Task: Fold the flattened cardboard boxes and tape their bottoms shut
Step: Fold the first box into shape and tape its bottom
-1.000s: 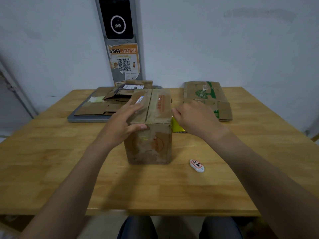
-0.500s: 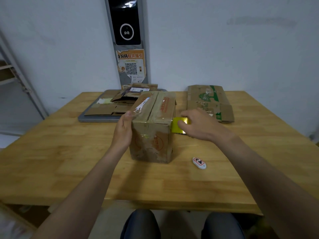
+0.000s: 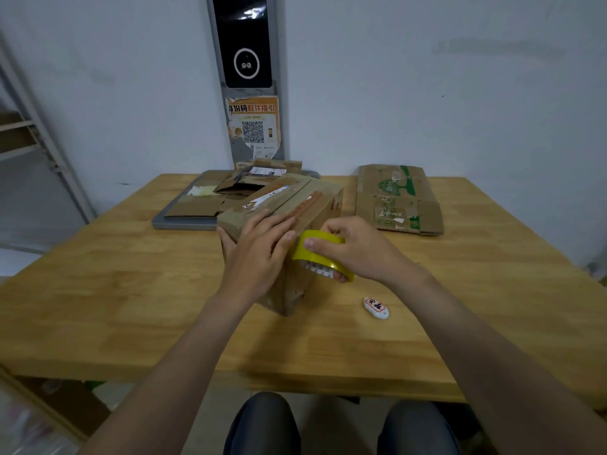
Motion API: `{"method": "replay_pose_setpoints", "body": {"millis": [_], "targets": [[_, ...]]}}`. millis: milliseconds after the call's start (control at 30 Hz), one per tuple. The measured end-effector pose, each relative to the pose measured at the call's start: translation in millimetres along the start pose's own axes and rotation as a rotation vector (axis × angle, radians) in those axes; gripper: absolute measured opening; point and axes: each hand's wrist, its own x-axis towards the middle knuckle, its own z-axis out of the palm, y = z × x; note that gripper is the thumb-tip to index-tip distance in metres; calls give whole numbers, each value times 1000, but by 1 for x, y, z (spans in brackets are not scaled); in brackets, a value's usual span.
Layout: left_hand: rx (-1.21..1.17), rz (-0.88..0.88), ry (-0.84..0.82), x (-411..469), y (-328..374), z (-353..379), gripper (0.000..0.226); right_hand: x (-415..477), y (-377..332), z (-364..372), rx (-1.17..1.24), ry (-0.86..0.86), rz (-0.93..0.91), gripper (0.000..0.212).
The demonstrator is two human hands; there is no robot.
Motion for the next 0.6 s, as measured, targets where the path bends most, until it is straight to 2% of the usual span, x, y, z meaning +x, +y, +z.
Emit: {"method": "replay_pose_setpoints", "body": {"millis": [133,233,300,367,400,433,467,533,567,600], "targets": [[51,8,-31,1,-7,1,62,1,7,2,-180,-41,97,40],[67,16,-41,1,-8,3,58,8,12,10,-229,2,114,42],[63,14,-42,-1,-6,1,59,19,10,19,-353,55,101,49],[10,4,-41,-2,-8,-1,60,31,4,23,-548,119,87,51],[-46,-2,-33,-4,-9,-2,57,37,0,24,-624,143,77,46],[-131,-9,-10,-7,-11,-3,55,41,-4,24,-664,153,63,39],[-246,-20,36,-12,-14,-2,54,46,-7,23,-683,151,47,41],[-470,-83,191,-23,-19,2,60,56,-13,17,-718,80,-4,81],[-522,-173,271,-28,-23,5,62,61,-15,15,-730,33,-52,96],[-556,-320,326,-31,-27,9,64,66,-18,15,-737,-20,-104,102]]}}
